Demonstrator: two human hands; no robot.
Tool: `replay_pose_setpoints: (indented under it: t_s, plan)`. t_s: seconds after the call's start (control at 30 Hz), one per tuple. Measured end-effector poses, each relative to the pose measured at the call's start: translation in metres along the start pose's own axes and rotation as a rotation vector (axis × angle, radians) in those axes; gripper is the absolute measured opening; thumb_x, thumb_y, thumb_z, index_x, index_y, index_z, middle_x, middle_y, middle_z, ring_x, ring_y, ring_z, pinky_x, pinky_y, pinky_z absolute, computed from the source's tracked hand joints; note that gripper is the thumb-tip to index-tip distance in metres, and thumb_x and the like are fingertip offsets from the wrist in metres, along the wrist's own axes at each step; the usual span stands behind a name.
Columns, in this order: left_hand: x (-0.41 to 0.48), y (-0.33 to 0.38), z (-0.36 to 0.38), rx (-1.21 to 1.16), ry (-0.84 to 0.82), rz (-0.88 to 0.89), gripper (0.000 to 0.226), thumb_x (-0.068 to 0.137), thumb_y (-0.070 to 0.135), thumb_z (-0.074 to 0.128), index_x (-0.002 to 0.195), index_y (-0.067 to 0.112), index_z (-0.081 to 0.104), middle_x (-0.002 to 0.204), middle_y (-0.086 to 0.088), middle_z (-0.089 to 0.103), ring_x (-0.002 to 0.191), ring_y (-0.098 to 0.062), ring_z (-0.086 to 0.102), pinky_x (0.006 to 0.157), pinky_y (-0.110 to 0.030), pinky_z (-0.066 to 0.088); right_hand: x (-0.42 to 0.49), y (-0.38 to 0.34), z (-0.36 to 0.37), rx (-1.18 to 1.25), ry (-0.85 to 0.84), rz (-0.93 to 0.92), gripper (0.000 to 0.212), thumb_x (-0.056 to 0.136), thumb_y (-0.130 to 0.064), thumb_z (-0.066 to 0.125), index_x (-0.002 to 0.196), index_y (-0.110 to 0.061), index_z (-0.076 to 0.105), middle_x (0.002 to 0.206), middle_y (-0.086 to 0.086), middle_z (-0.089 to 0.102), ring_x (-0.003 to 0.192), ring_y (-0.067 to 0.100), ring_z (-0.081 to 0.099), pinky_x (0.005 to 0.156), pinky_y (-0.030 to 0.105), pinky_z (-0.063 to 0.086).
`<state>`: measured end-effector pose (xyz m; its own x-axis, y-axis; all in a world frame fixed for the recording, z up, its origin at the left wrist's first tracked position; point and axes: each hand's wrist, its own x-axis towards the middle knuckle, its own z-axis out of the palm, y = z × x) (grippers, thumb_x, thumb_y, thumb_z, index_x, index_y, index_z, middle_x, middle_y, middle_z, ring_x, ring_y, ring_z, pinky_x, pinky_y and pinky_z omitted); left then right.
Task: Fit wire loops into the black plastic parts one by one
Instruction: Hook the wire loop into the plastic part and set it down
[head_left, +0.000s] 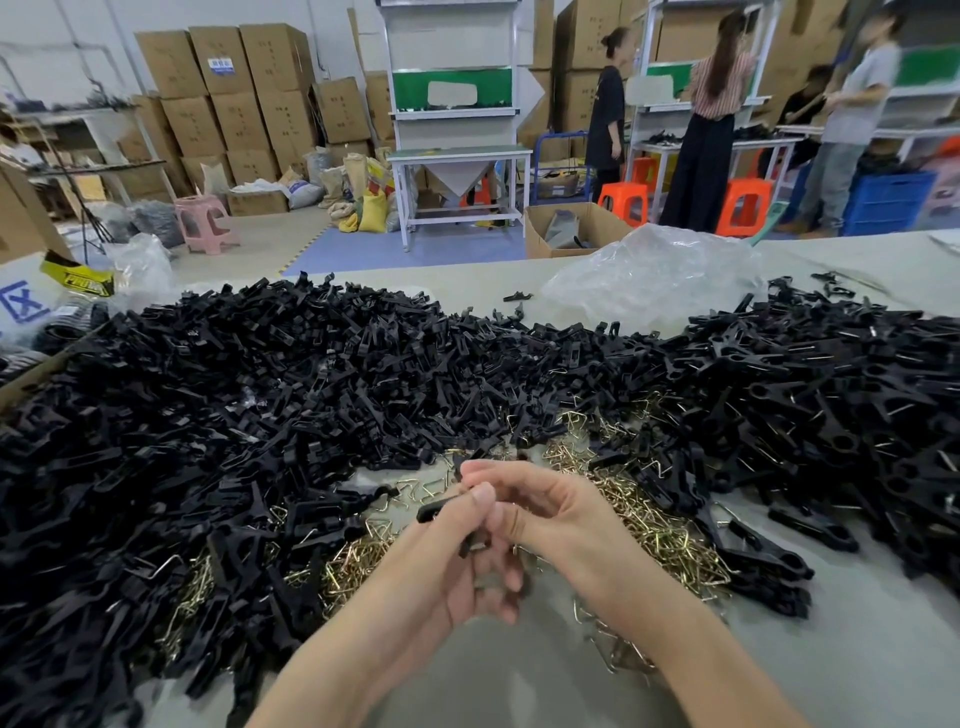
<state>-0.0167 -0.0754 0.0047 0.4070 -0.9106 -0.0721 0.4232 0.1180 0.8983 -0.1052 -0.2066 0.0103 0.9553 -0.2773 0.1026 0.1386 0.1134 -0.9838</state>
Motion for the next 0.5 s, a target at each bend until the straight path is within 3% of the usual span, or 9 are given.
replay_pose_setpoints:
  t_s: [0.1, 0.2, 0.27, 0.3, 0.4, 0.5]
  plan:
    - [0.002, -0.007, -0.002, 0.117, 0.073, 0.045, 0.072, 0.07, 0.065, 0.078, 0.106, 0.005, 0.063, 0.061, -0.002, 0.041, 0.052, -0.017, 0.048, 0.052, -0.031, 0.048, -0.003, -0.001, 0.004, -0.012, -0.057, 0.045, 0.026, 0.088, -0.02, 0.069, 0.113, -0.015, 0.076, 0.094, -0.016, 0.073, 0.059, 0.025, 0.067, 0.052, 0.041, 0.055]
    - [0.005, -0.01, -0.001, 0.181, 0.222, 0.149, 0.045, 0.071, 0.06, 0.069, 0.079, 0.016, 0.068, 0.051, 0.002, 0.033, 0.039, -0.013, 0.033, 0.045, -0.027, 0.041, 0.0, 0.003, 0.007, -0.069, -0.003, -0.008, 0.028, 0.086, -0.019, 0.069, 0.111, -0.009, 0.077, 0.118, -0.01, 0.071, 0.079, 0.023, 0.074, 0.067, 0.033, 0.063]
    - [0.007, -0.009, -0.001, 0.172, 0.266, 0.172, 0.046, 0.072, 0.06, 0.064, 0.075, 0.014, 0.07, 0.048, 0.002, 0.031, 0.037, -0.013, 0.03, 0.043, -0.026, 0.038, 0.001, 0.006, 0.009, -0.028, -0.019, -0.048, 0.029, 0.09, -0.012, 0.068, 0.117, -0.004, 0.074, 0.123, 0.002, 0.069, 0.071, 0.025, 0.073, 0.066, 0.034, 0.063]
    - [0.008, -0.009, -0.001, 0.177, 0.279, 0.177, 0.046, 0.073, 0.06, 0.062, 0.075, 0.015, 0.072, 0.046, 0.003, 0.031, 0.036, -0.012, 0.029, 0.043, -0.027, 0.037, 0.001, 0.006, 0.009, -0.016, -0.032, -0.056, 0.032, 0.091, -0.013, 0.068, 0.123, -0.012, 0.072, 0.119, 0.005, 0.071, 0.072, 0.025, 0.074, 0.068, 0.035, 0.063]
    - [0.008, -0.007, 0.0, 0.164, 0.307, 0.176, 0.044, 0.072, 0.061, 0.061, 0.069, 0.018, 0.07, 0.042, 0.007, 0.036, 0.034, -0.011, 0.028, 0.042, -0.025, 0.036, 0.002, 0.008, 0.004, -0.102, -0.011, -0.03, 0.056, 0.084, -0.026, 0.076, 0.133, -0.045, 0.06, 0.122, -0.009, 0.071, 0.103, 0.017, 0.073, 0.086, 0.031, 0.06]
    - [0.008, -0.009, -0.001, 0.158, 0.357, 0.159, 0.045, 0.069, 0.062, 0.064, 0.058, 0.019, 0.059, 0.04, 0.004, 0.031, 0.034, -0.013, 0.029, 0.042, -0.025, 0.035, 0.002, 0.009, 0.005, -0.052, -0.067, -0.012, 0.062, 0.081, -0.023, 0.078, 0.138, -0.04, 0.059, 0.129, -0.005, 0.067, 0.098, 0.018, 0.073, 0.08, 0.038, 0.062]
